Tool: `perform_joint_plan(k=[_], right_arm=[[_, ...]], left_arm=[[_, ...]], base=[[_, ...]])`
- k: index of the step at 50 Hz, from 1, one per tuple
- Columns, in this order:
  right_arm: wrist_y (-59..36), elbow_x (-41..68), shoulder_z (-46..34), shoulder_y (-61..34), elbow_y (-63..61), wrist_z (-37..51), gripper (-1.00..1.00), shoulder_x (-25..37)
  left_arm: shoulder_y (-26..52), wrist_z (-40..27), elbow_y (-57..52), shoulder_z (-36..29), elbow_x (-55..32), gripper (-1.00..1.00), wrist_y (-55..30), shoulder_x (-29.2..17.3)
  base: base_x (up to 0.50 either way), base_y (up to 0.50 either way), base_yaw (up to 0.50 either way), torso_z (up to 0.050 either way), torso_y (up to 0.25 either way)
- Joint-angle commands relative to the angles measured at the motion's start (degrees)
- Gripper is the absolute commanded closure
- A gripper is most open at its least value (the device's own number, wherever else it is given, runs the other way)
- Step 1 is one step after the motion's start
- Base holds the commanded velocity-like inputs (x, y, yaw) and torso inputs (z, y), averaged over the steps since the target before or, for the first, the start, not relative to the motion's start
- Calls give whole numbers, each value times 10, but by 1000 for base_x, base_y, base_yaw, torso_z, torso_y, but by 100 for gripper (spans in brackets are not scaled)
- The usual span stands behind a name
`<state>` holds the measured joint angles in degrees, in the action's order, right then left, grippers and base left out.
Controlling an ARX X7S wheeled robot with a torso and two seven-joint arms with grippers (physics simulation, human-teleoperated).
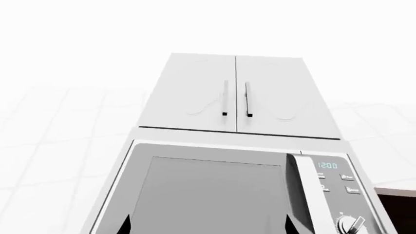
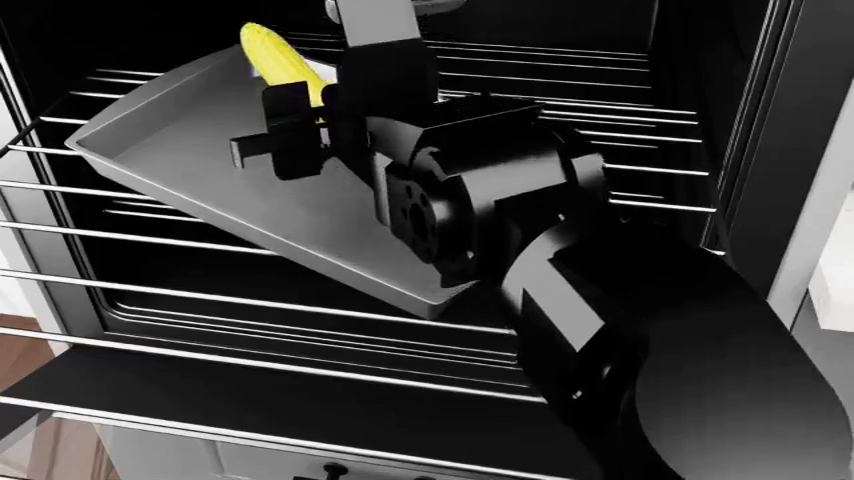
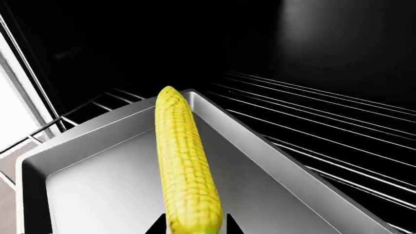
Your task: Pick the corn from the top rack in the oven and place it on the plate on the counter.
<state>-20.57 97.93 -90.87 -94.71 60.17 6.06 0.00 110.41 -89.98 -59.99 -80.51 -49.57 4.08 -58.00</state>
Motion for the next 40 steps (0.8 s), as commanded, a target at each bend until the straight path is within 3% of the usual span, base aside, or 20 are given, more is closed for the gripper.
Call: perform_joint_plan(k=[1, 25, 40], right_arm=[[26, 30, 0, -21, 3, -18, 100, 0], [56, 58, -2, -54, -23, -40, 100, 0], [58, 57, -3, -48, -51, -31, 100, 0]], left_arm=[[29, 0, 0, 13, -32, -100, -21, 21], [54, 0, 0, 36, -68, -100, -39, 44], [29, 0, 0, 27, -39, -100, -24, 34]], base=[[0, 0, 0, 0, 0], [0, 0, 0, 0, 0], [0, 0, 0, 0, 0]])
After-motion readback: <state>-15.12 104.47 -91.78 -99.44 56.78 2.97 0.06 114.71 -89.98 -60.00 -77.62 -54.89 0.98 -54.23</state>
